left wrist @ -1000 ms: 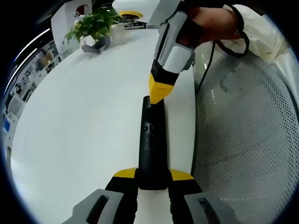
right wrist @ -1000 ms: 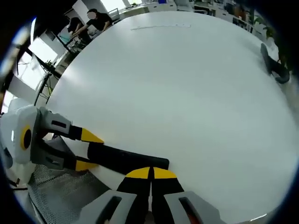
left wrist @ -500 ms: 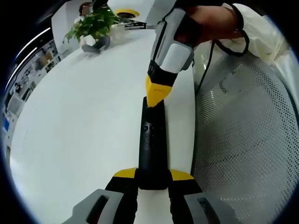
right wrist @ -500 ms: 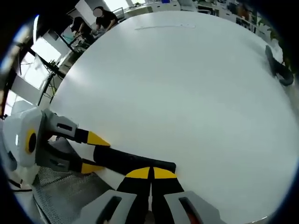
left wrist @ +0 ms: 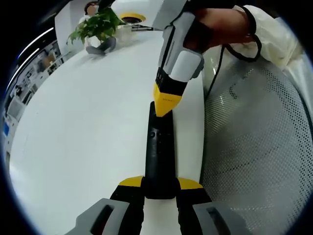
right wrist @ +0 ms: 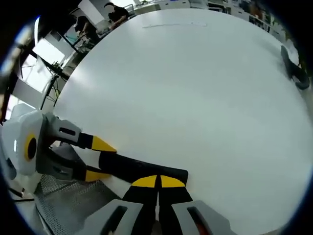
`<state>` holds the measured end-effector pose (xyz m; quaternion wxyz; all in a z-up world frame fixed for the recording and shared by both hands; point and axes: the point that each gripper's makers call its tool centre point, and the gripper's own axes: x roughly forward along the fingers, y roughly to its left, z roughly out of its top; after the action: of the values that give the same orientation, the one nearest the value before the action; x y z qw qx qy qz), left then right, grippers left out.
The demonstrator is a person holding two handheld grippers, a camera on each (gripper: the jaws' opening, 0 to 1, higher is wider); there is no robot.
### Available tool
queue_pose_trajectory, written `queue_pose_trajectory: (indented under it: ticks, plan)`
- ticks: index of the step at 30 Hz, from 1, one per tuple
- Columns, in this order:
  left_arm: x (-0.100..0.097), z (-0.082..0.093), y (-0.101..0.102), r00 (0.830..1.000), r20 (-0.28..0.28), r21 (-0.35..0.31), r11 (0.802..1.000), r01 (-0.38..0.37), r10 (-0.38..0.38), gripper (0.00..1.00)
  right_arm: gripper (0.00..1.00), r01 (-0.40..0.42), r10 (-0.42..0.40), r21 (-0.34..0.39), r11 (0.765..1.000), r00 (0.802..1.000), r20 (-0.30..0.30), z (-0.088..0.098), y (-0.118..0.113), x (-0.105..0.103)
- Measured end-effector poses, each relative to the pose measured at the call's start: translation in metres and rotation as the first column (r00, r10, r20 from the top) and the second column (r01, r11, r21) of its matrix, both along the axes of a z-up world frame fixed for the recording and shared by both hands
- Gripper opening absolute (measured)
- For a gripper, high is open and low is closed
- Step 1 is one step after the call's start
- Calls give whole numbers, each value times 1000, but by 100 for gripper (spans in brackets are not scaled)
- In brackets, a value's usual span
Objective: Press the specified remote control buttons in sequence, fully releasing each button before pressing the next.
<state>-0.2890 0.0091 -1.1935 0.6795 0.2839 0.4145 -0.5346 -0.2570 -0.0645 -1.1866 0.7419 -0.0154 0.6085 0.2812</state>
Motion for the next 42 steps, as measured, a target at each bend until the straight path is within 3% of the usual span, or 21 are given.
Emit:
queue_pose_trajectory:
  ticks: [15, 29, 42]
  plan:
    - [0, 0, 0, 1000, 1, 2, 1000, 1, -1, 24, 0, 59, -58, 45, 997, 998, -13, -1, 0, 1]
    - [0, 0, 0, 1000, -8, -8, 1000, -2, 1, 24, 0, 8, -8, -1, 1000, 1000, -3, 1, 0, 1]
    - [0, 0, 0, 1000, -12, -11, 1000, -4, 4, 24, 0, -12, 12, 15, 1000, 1000, -14, 2, 9, 7]
